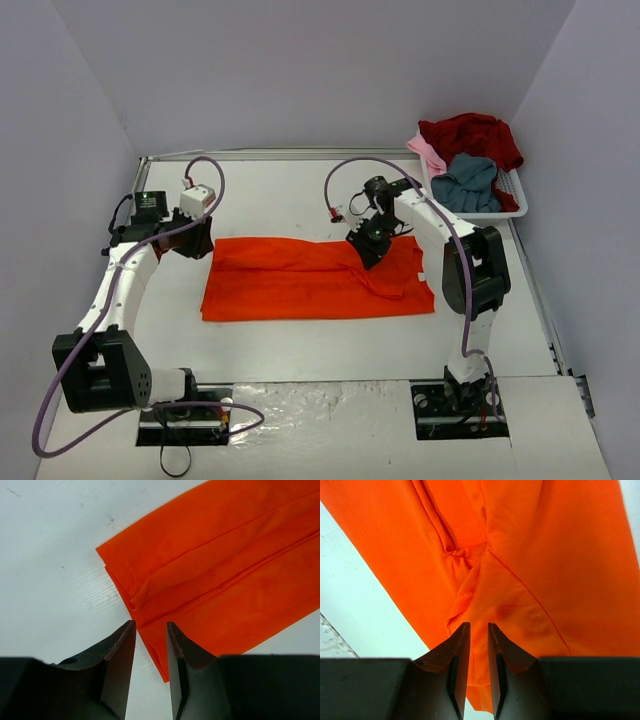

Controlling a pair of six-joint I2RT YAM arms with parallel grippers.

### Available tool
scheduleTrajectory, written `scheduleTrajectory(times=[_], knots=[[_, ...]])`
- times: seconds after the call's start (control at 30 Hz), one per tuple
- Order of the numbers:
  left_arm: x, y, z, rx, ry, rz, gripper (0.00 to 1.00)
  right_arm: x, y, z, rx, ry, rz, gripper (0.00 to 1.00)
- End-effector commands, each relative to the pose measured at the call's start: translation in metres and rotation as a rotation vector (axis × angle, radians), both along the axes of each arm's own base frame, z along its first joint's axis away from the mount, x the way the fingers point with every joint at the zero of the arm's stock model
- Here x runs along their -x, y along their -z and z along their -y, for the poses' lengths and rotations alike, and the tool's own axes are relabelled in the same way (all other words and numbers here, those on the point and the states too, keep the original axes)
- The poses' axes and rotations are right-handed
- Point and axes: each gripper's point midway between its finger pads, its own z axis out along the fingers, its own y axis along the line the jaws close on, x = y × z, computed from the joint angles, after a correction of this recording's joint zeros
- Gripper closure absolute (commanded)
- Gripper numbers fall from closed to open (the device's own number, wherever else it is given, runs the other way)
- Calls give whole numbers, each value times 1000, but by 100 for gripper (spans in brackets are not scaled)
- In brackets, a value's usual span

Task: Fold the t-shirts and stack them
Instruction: Fold the other side of the tshirt into a rectangle

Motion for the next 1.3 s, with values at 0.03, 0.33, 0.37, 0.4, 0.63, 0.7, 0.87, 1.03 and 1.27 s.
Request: scheduleTrajectory(times=[0.03, 0.33, 0.37, 0.4, 0.63, 0.7, 0.87, 1.03, 1.27], knots=[[-21, -5, 15, 57, 92, 38, 70, 18, 1, 2, 10, 7, -60, 83], [-38, 44, 18, 73, 150, -110, 69, 22, 8, 10, 31, 29, -87, 83], [-39, 52, 17, 71, 152, -129, 69, 22, 9, 10, 28, 31, -90, 83], [-40, 56, 16, 69, 153, -134, 69, 23, 10, 11, 32, 32, -93, 83], [-45, 75, 12, 50, 150, -162, 69, 24, 16, 15, 47, 34, -109, 83], [-44, 78, 12, 49, 156, -172, 69, 24, 19, 16, 54, 36, -116, 83], [-39, 86, 12, 45, 173, -198, 69, 25, 24, 18, 63, 34, -124, 83], [-37, 96, 9, 26, 174, -220, 69, 27, 26, 18, 64, 31, -134, 83], [-38, 98, 9, 25, 176, -226, 79, 26, 30, 21, 69, 38, -139, 84]])
